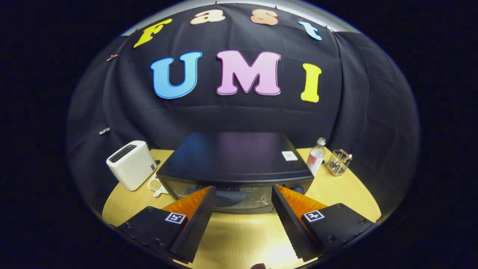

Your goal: Open the toaster oven, put the food inside, and close the toaster oven door.

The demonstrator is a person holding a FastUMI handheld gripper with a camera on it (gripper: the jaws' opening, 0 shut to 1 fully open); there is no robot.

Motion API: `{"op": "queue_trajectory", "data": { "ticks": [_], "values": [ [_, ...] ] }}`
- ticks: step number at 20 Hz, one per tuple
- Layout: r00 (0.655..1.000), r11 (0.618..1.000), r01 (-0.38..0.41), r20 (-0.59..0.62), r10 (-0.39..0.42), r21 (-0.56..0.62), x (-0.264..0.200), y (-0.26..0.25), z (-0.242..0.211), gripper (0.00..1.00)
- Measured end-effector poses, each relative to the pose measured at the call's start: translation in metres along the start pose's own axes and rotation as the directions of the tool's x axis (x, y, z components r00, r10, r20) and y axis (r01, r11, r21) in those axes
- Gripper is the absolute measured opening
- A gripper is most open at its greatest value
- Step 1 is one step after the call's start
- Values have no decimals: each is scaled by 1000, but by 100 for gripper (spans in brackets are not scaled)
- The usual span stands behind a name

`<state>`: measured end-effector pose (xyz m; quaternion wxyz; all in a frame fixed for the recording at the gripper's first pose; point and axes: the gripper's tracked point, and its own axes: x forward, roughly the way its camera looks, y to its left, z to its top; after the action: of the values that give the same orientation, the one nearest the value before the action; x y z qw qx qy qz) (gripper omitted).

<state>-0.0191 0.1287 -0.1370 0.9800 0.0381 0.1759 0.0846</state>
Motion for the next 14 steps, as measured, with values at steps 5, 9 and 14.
{"op": "queue_trajectory", "data": {
  "ticks": [5, 9, 14],
  "values": [
    [988, 999, 5, 155, 2, -41, -39, -25, 71, 97],
    [970, 1000, 28, 243, -25, -10, -71, -54, 118, 97],
    [955, 998, 33, 293, -50, 62, -103, -86, 147, 97]
  ]
}}
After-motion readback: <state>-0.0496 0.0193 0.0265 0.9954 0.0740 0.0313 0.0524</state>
